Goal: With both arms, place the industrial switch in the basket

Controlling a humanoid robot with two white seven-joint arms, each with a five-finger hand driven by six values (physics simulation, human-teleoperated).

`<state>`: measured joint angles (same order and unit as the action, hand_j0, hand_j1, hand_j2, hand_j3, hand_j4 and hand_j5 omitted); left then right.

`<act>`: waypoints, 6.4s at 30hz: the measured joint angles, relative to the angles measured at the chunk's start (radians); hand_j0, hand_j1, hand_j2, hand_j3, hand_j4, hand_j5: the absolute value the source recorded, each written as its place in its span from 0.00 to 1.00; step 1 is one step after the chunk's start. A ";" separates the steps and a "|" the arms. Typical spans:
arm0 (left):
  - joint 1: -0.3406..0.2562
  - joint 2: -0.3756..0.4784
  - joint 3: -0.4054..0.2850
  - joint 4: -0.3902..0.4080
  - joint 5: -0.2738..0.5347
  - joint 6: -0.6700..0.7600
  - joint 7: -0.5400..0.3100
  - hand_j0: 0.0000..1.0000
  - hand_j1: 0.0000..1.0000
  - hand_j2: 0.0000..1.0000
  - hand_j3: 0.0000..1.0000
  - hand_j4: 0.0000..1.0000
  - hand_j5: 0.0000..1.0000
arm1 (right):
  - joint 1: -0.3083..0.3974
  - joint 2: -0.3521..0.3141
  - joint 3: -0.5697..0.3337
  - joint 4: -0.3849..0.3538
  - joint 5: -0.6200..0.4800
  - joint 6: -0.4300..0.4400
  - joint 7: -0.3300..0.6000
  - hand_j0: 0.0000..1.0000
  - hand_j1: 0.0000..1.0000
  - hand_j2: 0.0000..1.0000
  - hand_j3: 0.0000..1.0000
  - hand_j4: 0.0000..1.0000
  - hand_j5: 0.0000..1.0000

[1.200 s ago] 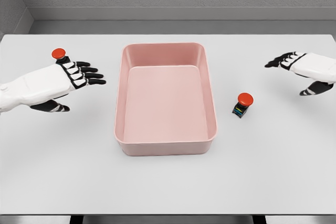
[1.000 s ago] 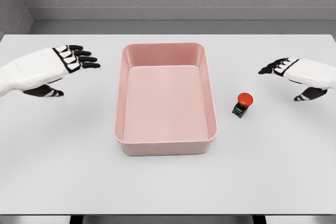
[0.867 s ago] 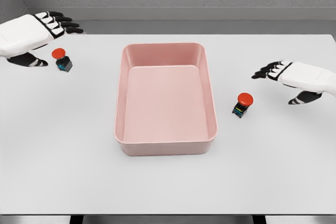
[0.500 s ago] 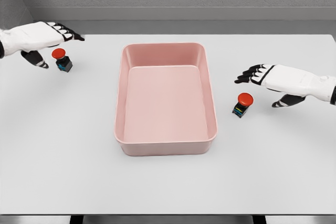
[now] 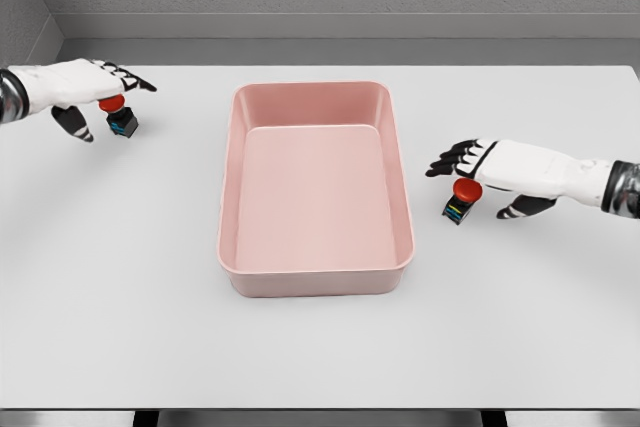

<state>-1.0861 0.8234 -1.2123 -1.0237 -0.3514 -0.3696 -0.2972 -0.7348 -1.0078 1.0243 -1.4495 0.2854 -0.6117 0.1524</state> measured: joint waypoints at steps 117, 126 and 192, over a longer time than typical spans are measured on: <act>-0.187 0.030 0.037 -0.375 0.158 -0.242 -0.198 0.50 0.50 0.50 0.50 0.50 0.50 | -0.112 0.014 -0.101 -0.202 0.013 0.000 0.019 0.49 0.49 0.49 0.49 0.49 0.49; -0.187 0.045 0.024 -0.573 0.196 -0.244 -0.206 0.51 0.51 0.51 0.51 0.51 0.51 | -0.120 0.054 -0.097 -0.223 0.013 0.000 0.019 0.49 0.49 0.49 0.49 0.49 0.49; -0.034 0.229 -0.073 -0.403 0.594 -0.243 -0.191 1.00 1.00 1.00 1.00 1.00 1.00 | -0.100 0.139 -0.118 -0.182 0.009 0.000 0.017 1.00 1.00 1.00 1.00 1.00 1.00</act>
<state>-1.1198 1.0520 -1.2854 -1.4266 0.2429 -0.6131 -0.4882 -0.8345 -0.8689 0.9059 -1.6319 0.2939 -0.6120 0.1694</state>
